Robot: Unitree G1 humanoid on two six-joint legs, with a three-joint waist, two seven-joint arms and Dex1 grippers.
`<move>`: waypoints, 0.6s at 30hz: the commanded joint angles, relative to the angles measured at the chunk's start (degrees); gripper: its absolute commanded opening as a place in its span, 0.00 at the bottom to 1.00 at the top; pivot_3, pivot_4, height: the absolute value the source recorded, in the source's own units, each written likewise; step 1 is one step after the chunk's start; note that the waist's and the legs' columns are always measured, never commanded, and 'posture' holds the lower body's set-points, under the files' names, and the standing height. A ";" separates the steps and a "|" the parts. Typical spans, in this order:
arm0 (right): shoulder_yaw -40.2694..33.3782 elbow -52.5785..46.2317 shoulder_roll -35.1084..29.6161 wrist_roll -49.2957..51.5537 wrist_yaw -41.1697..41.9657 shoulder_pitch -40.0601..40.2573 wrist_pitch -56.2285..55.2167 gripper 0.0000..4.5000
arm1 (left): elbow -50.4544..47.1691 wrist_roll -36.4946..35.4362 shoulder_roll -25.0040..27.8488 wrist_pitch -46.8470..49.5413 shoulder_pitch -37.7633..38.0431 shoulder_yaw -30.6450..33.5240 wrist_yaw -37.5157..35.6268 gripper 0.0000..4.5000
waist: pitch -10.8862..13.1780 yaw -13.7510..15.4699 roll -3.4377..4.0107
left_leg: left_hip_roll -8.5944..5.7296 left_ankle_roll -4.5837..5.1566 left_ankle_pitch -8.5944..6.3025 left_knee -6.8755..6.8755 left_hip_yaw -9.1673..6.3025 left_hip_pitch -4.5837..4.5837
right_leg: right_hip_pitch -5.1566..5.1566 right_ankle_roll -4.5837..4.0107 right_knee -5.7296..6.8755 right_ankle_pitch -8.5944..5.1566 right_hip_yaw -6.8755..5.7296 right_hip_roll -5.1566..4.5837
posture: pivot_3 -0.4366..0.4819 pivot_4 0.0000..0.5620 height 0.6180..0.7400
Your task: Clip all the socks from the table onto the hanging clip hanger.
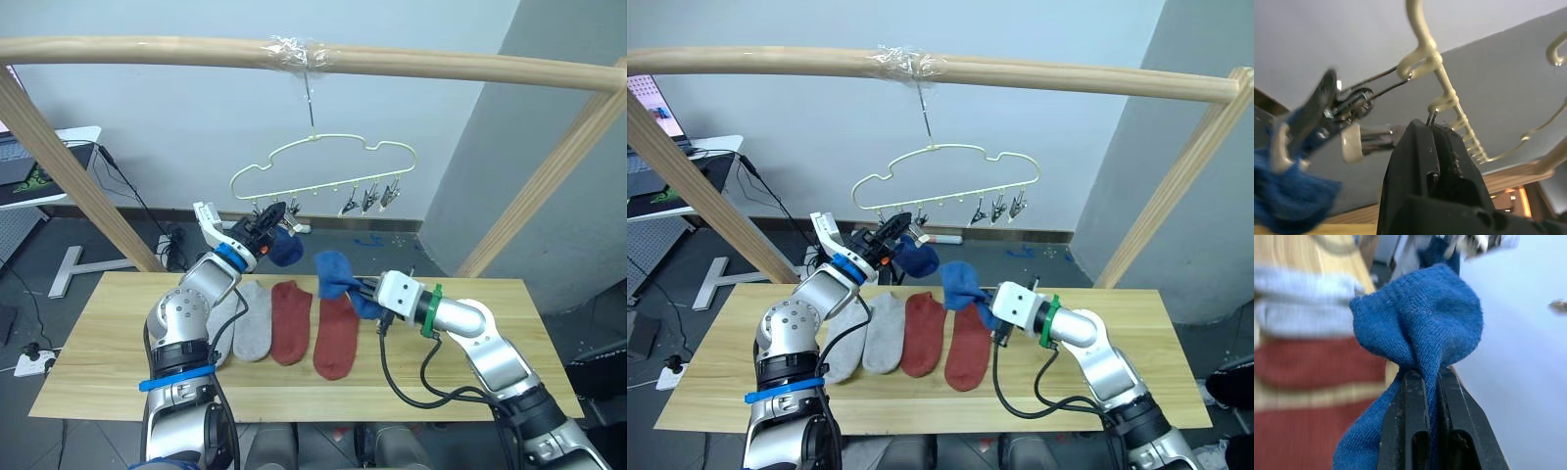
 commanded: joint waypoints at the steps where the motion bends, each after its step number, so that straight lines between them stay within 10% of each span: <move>1: 0.34 -0.60 2.43 0.91 -0.56 -2.99 0.97 0.00 | -1.54 -3.82 0.07 3.43 -0.31 0.81 1.02 0.00 | 0.01 0.02 -0.01 | -0.02 0.00 0.00 0.00 0.03 -0.02 | -0.01 0.00 0.00 0.00 0.01 -0.03 | 0.65 0.26 1.00; 18: 0.21 0.91 7.01 3.45 0.20 -5.83 6.25 0.00 | -4.05 -5.87 -1.15 3.90 0.56 0.30 3.19 0.00 | 0.03 0.04 -0.03 | -0.04 -0.02 0.01 -0.01 0.01 -0.03 | -0.02 -0.03 -0.01 0.00 0.07 -0.09 | 0.66 0.27 1.00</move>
